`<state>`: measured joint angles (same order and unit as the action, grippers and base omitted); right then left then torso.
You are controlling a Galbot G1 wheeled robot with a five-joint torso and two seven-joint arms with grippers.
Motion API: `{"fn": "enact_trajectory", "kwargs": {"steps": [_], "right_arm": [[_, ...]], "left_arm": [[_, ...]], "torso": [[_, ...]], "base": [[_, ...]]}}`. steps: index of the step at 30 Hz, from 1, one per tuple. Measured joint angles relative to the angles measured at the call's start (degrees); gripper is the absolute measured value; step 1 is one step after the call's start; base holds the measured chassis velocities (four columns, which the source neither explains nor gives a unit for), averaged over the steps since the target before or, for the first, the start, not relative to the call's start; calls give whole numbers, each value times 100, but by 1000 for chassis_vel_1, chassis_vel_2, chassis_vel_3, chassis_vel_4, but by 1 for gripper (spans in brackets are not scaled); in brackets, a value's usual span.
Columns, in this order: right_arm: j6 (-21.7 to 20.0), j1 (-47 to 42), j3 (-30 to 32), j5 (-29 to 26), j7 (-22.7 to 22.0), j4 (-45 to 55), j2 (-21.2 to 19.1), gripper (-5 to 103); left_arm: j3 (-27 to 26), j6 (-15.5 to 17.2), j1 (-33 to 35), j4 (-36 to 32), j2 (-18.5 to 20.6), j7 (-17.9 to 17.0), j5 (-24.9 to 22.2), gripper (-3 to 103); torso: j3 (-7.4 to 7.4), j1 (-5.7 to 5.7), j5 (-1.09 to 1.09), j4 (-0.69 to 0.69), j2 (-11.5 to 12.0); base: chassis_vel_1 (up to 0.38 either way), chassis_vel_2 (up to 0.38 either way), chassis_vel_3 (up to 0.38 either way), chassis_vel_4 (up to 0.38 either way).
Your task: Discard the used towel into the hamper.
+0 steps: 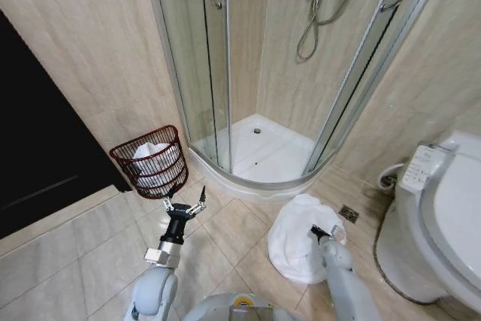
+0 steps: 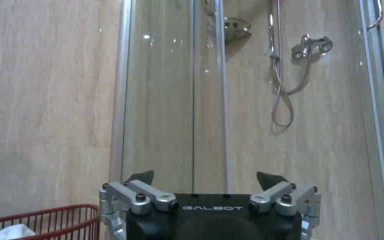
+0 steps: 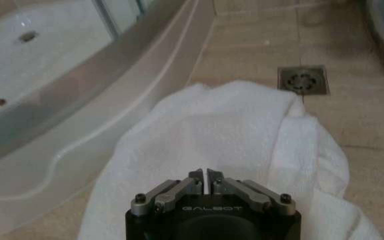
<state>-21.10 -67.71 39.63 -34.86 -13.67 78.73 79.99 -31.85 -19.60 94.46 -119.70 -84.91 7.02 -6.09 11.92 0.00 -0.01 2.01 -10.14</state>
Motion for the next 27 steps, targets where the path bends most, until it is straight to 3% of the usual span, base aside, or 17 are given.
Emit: {"fn": "enact_trajectory", "kwargs": {"steps": [7,8,12,13,14,18,21,27], "right_arm": [[-170,-28,-12,174,-95,39,43,0],[-148,-19,-36,301,-105,-4,63,11],[-134,50,-101,532,-18,-109,104,21],[-207,109,-121,560,7,-132,122,21],[-323,213,-147,584,16,-180,151,32],[-553,348,-190,549,39,-240,161,43],[-1136,538,-209,338,5,-331,150,54],[-1245,743,-158,487,15,-824,152,76]], "left_arm": [[-1,-15,17,0,30,20,-3,100],[-2,-16,24,0,48,22,-3,100],[-3,-15,28,-2,84,26,-3,100],[-2,-11,28,-4,97,27,-3,100],[5,-5,28,-12,123,32,3,100],[7,19,31,-40,161,59,9,100],[-2,57,44,-68,178,82,9,100],[-32,7,41,4,171,100,59,100]], "torso": [[0,0,1,0,0],[0,0,0,0,0],[1,0,2,-1,0],[1,0,1,0,0],[0,0,1,1,0],[1,0,1,2,0],[1,0,0,1,0],[1,0,2,0,0]], "base": [[0,0,0,0],[0,0,0,0],[0,0,0,0],[0,0,0,0],[0,0,0,0],[0,0,0,0],[0,0,0,0],[0,0,0,0]]}}
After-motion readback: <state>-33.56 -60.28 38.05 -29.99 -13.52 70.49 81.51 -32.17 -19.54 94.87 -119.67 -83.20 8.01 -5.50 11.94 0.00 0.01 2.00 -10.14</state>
